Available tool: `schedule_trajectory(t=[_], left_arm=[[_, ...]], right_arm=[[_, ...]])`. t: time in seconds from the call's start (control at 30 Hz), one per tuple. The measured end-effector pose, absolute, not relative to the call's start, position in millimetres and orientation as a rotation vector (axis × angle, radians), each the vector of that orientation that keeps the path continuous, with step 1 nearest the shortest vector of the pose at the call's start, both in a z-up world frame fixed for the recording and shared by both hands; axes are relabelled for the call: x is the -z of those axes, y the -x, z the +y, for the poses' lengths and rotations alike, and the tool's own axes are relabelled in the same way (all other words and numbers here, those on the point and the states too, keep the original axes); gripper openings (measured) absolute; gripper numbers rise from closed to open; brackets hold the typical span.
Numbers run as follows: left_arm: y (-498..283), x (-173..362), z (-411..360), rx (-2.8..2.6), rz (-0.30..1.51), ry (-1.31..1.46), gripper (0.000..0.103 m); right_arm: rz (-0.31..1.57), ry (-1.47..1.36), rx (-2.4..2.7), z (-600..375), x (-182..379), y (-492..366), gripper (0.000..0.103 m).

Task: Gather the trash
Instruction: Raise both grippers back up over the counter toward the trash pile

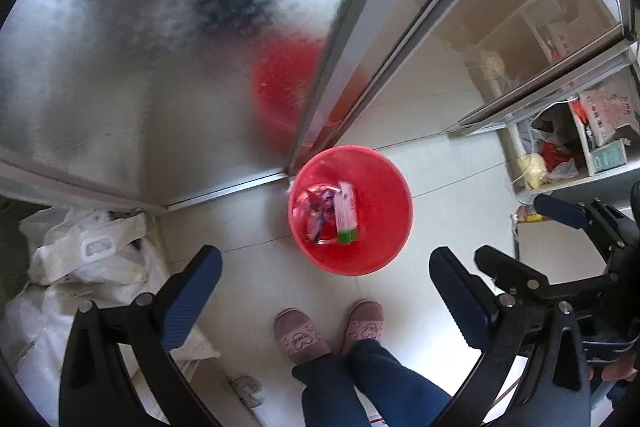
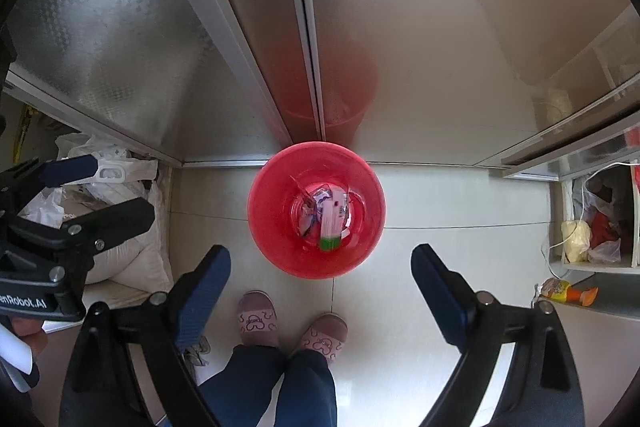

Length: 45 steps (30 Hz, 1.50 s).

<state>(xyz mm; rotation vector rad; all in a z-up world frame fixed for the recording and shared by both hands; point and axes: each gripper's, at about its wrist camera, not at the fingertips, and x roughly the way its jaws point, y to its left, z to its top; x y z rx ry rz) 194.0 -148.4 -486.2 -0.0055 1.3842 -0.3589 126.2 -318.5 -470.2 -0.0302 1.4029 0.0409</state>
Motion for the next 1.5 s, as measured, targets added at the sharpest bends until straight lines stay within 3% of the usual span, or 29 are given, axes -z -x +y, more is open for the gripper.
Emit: schedule_trajectory(t=[0.13, 0.3, 1.0, 1.5], left_arm=[[-187.3, 449.6, -144.9, 0.347, 1.342, 0.001, 0.103], [-184.7, 402.3, -134.1, 0.316, 1.33, 0.01, 0.103], [-133.2, 180.8, -137.9, 0.2, 1.147, 0.018, 0.103], [-127.9, 69.2, -120.9, 0.092, 0.999, 0.067, 0.103]], right_arm=[[1.385, 0.003, -0.057, -317.0, 443.2, -123.7, 0.092], [1.328, 0.032, -0.036, -307.1, 396.2, -123.4, 0.1], [1.187, 0.101, -0.139, -313.0, 195.1, -108.8, 0.101], [1.015, 0.164, -0.259, -300.7, 86.9, -114.9, 0.101]])
